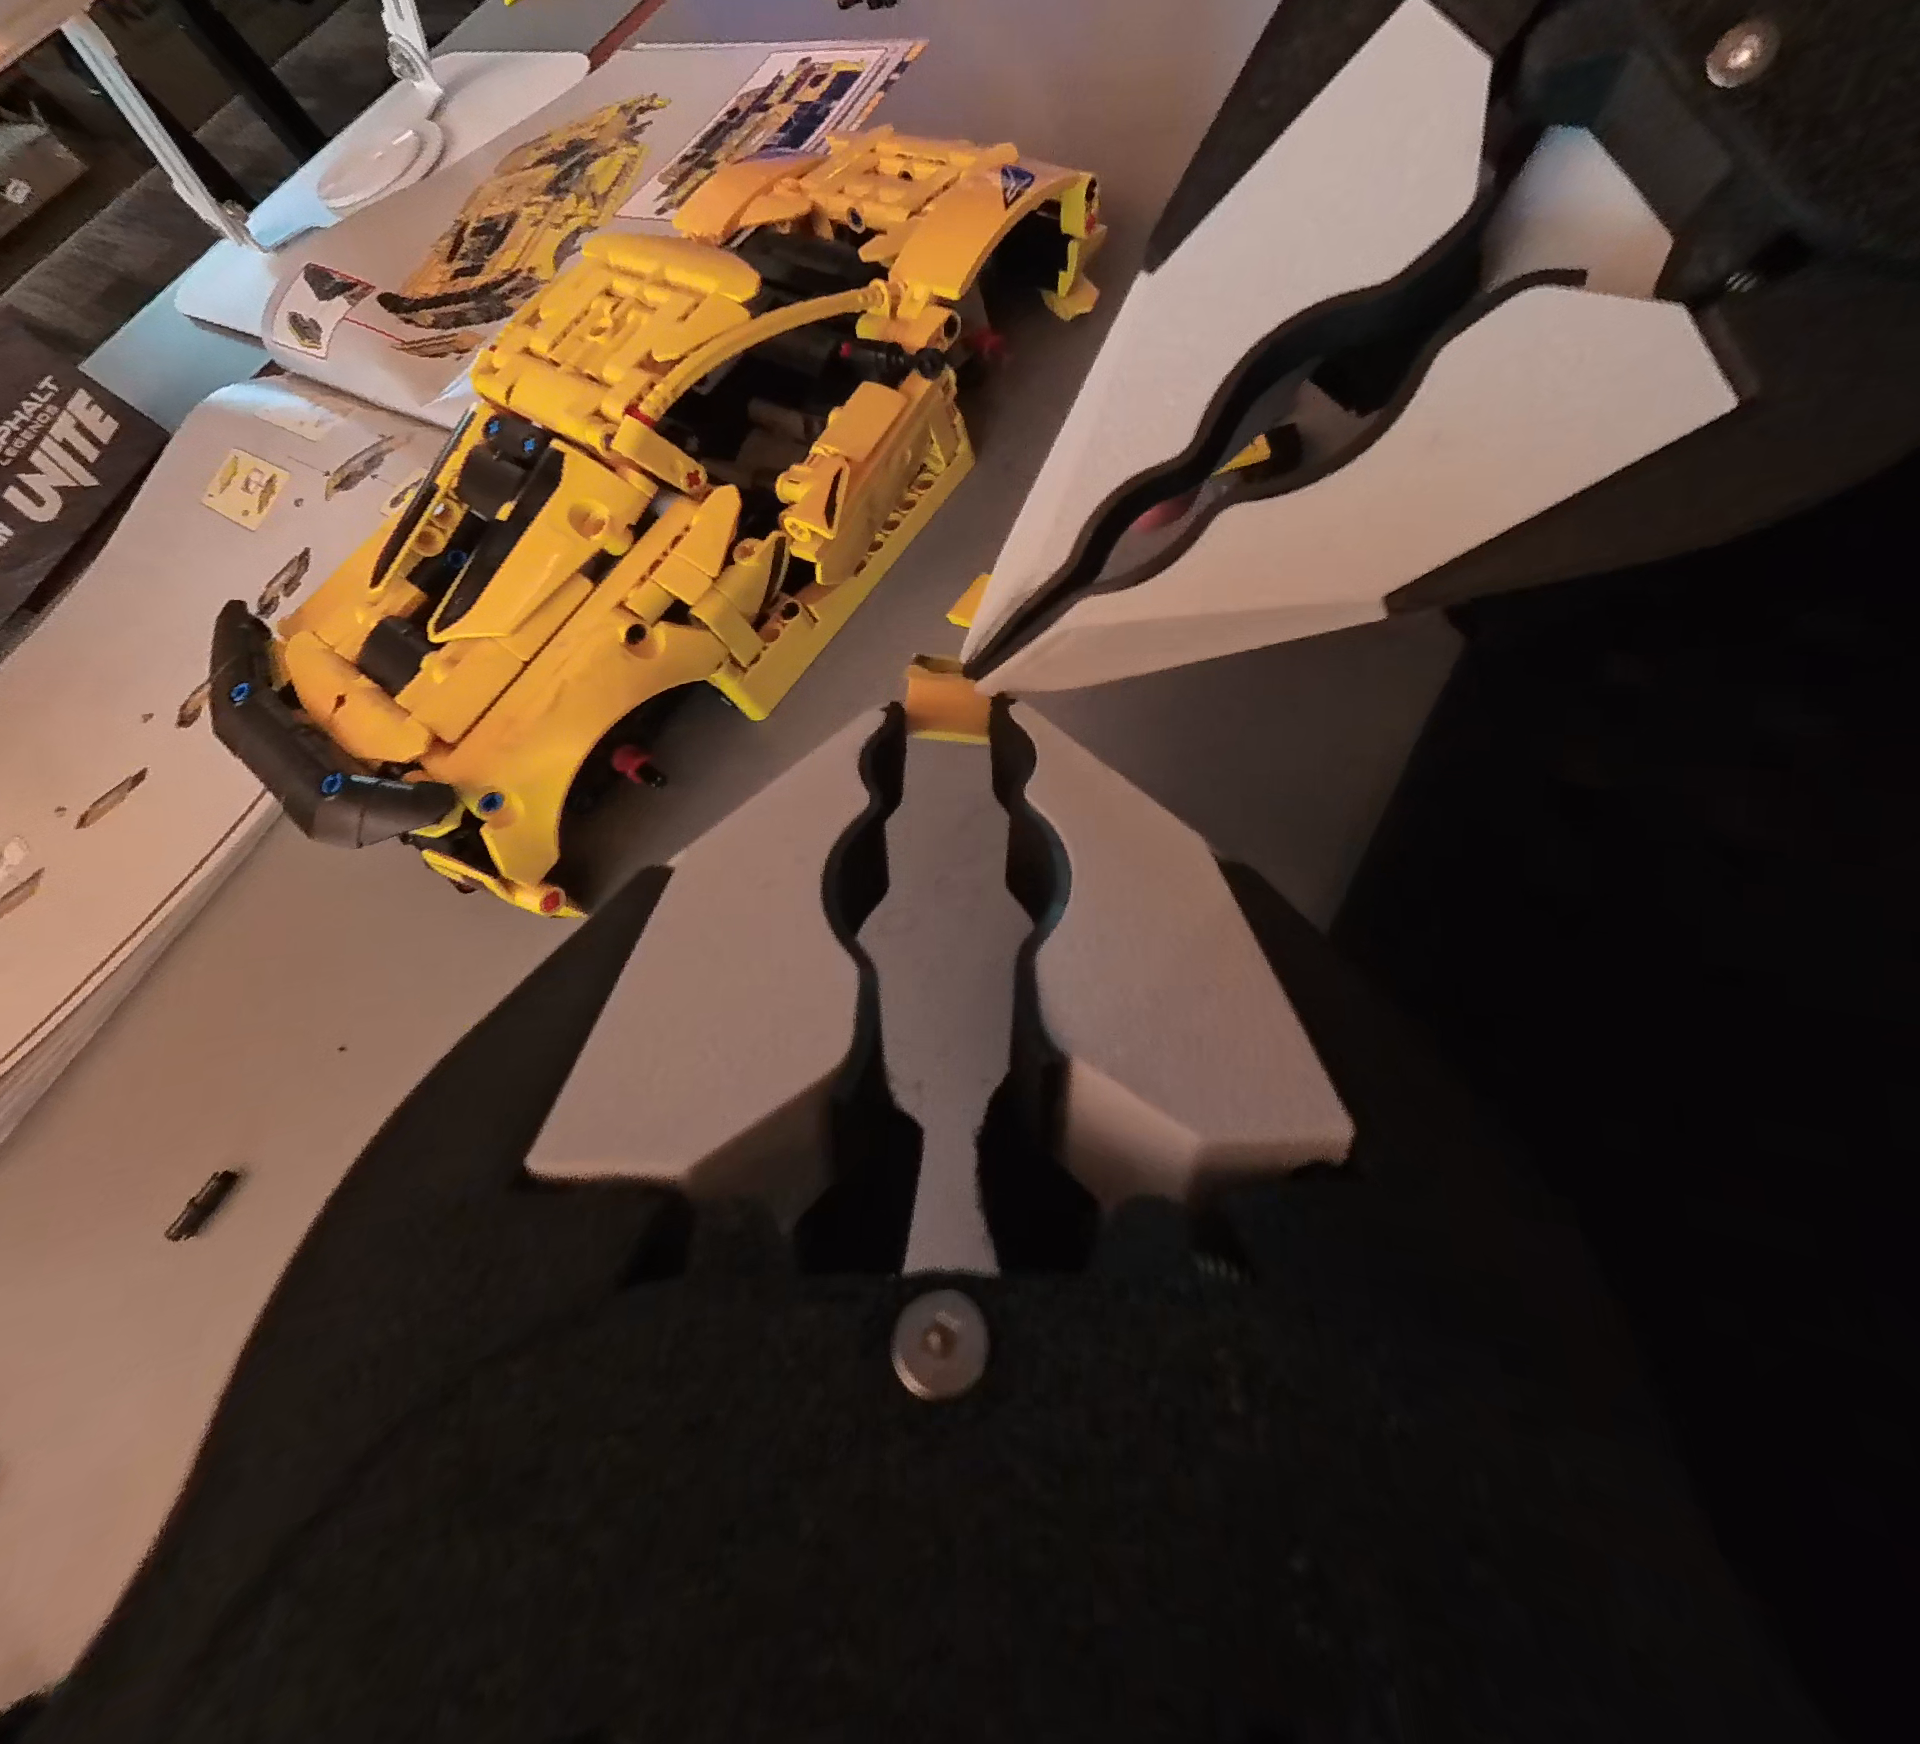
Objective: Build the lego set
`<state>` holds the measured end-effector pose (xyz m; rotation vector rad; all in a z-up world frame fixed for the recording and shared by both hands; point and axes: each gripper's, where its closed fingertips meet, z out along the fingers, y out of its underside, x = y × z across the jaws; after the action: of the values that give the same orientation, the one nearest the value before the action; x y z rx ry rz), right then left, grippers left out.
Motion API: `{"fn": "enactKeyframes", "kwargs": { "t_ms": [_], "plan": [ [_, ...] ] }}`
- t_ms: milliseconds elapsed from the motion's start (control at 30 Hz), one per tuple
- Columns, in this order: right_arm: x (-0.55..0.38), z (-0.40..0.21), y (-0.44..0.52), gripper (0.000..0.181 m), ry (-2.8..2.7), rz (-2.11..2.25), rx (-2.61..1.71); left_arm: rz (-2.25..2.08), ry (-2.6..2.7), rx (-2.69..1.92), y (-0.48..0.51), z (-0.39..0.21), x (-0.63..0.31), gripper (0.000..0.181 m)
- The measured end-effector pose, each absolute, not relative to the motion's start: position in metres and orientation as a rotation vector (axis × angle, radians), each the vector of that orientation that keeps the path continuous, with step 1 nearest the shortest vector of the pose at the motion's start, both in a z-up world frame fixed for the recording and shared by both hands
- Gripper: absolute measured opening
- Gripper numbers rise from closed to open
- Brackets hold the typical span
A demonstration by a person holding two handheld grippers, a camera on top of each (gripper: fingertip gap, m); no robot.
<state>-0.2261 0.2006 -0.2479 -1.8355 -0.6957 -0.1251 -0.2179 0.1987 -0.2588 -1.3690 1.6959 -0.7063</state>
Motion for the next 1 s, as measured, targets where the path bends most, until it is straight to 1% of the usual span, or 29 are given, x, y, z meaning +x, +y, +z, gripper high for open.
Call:
{"fn": "enactKeyframes", "kwargs": {
  "t_ms": [500,1000],
  "plan": [
    [-0.2248,-0.2499,0.1983,0.0,-0.704,-0.119,-1.852,-0.684,1.706,-1.36,0.1992,-0.2604,-0.2171,0.016],
    [-0.222,-0.2519,0.2035,0.0,-0.694,-0.252,-1.876,-0.653,1.682,-1.389,0.2053,-0.2617,-0.2162,0.016]
  ]
}}
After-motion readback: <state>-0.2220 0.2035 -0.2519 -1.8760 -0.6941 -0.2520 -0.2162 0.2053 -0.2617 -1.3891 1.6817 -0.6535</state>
